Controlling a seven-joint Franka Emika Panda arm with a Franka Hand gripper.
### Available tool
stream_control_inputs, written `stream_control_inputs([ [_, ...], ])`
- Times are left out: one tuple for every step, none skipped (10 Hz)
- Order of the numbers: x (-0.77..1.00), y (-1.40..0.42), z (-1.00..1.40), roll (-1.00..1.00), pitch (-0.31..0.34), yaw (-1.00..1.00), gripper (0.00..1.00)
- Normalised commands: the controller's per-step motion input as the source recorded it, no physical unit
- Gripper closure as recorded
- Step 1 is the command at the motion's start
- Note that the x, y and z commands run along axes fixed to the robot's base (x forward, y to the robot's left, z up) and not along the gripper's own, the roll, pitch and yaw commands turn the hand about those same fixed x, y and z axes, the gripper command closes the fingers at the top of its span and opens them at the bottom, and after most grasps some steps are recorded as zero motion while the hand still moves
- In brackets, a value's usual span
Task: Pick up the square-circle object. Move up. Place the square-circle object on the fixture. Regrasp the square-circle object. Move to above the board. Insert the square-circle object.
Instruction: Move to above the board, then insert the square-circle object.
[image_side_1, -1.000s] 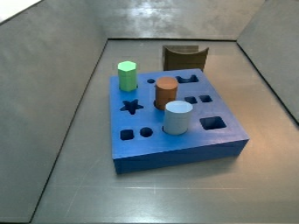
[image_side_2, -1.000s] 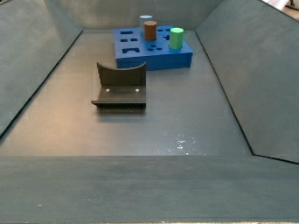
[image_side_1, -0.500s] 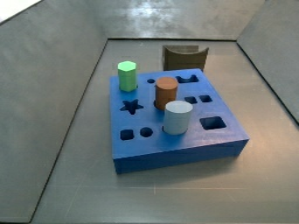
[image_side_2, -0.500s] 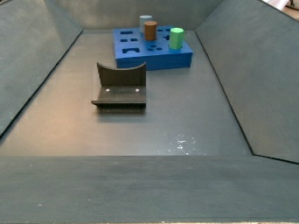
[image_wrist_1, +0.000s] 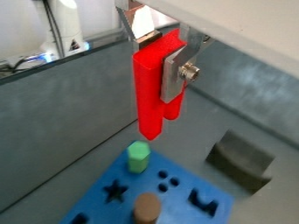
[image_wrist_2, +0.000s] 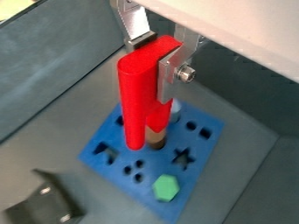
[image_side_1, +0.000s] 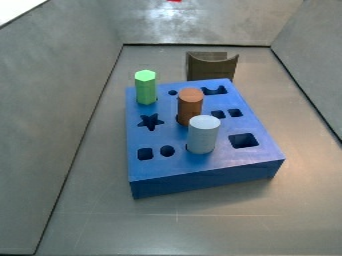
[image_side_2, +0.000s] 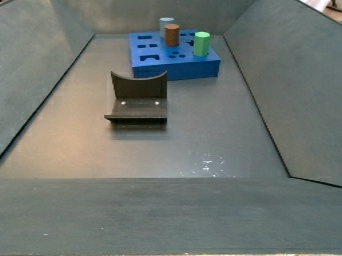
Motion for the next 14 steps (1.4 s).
stream_control_inputs([
  [-0.07,-0.01,0.00,-0.53,-0.014,-0.01,1.00],
  [-0.05,0.00,0.00,-0.32,-0.021,-0.01,1.00],
  [-0.04,0.01,0.00,-0.24,-0.023,-0.01,1.00],
  [0.00,-0.08,-0.01,0.00,0.000,0.00,1.00],
  [0.04,-0.23,-0.35,-0.11,-0.060,0.00,1.00],
  [-0.03,-0.18,-0.41,-0.04,-0.149,-0.93,1.00],
  [-0.05,-0.07,-0.51,-0.03,-0.170,-1.00,1.00],
  [-0.09,-0.06,-0.55,-0.05,-0.196,-1.00,1.00],
  [-0.11,-0.06,-0.56,-0.06,-0.211,-1.00,1.00],
  [-0.12,-0.07,-0.57,-0.06,-0.211,-0.99,1.00],
  [-0.23,-0.43,-0.63,-0.11,-0.204,-0.61,1.00],
  [-0.01,-0.55,-0.11,-0.03,-0.081,0.35,1.00],
  [-0.34,-0.70,-0.11,0.03,0.000,-0.07,1.00],
  [0.00,-0.23,-0.01,0.02,0.001,-0.93,1.00],
])
